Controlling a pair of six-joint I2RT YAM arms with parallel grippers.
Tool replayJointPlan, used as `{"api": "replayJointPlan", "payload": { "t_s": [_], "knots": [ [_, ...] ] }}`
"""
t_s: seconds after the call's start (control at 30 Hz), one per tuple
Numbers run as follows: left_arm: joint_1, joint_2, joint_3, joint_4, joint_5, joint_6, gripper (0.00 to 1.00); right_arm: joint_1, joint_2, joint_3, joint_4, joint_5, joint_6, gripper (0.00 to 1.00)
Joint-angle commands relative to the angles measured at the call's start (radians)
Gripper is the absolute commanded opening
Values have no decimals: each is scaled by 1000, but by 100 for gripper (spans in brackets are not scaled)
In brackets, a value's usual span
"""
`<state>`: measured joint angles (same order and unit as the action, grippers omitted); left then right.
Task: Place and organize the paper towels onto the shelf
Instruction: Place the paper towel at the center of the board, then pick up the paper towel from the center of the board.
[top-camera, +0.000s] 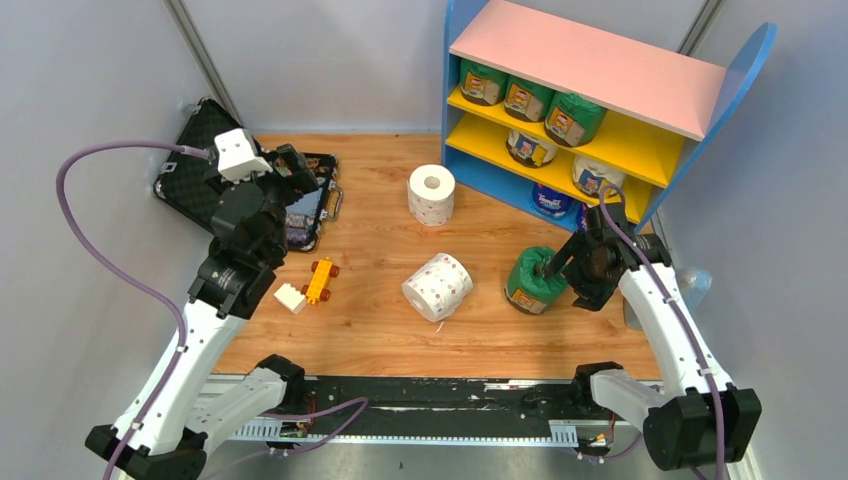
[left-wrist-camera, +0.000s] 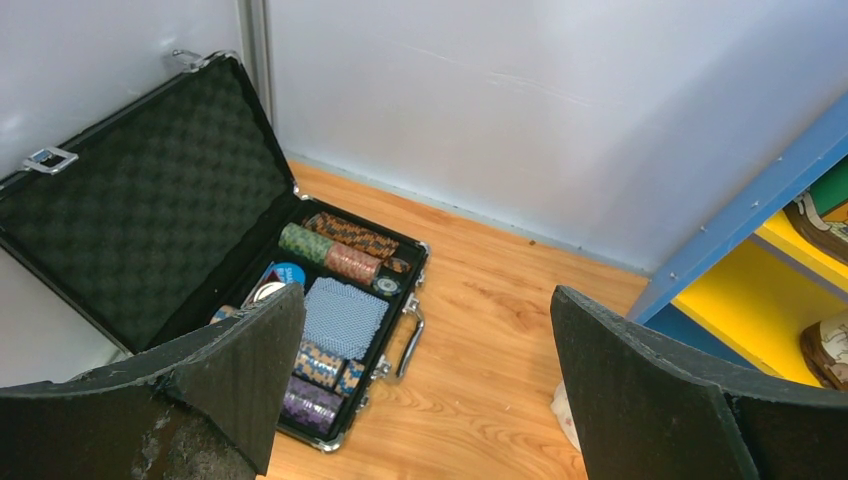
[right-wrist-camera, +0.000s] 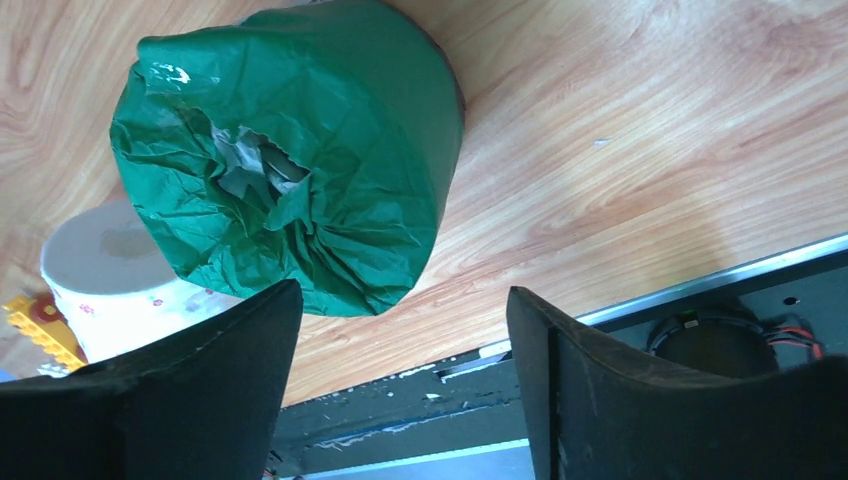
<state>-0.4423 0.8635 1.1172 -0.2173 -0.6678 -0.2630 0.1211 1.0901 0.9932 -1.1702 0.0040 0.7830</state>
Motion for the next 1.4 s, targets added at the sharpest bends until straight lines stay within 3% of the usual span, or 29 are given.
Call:
{"api": "replayJointPlan", "payload": {
  "t_s": [0.0,0.27,0.77,1.13,1.37],
  "knots": [
    [7,-9,-21,48,-19,-14,100,1,-37,-35,37,23,76,70],
    [7,-9,-60,78,-12,-19,100,3,-34,-109,145,-34,106,61],
    [7,-34,-103,123,-35,-8,99,10,26,-189,262,-43,118,62],
    [7,-37,-107,128,-36,-7,99,10,-79,-84,215,-50,133,67],
    [7,-38,-110,130,-38,-6,99,11,-18,-83,242,-35,140,66]
  ]
}}
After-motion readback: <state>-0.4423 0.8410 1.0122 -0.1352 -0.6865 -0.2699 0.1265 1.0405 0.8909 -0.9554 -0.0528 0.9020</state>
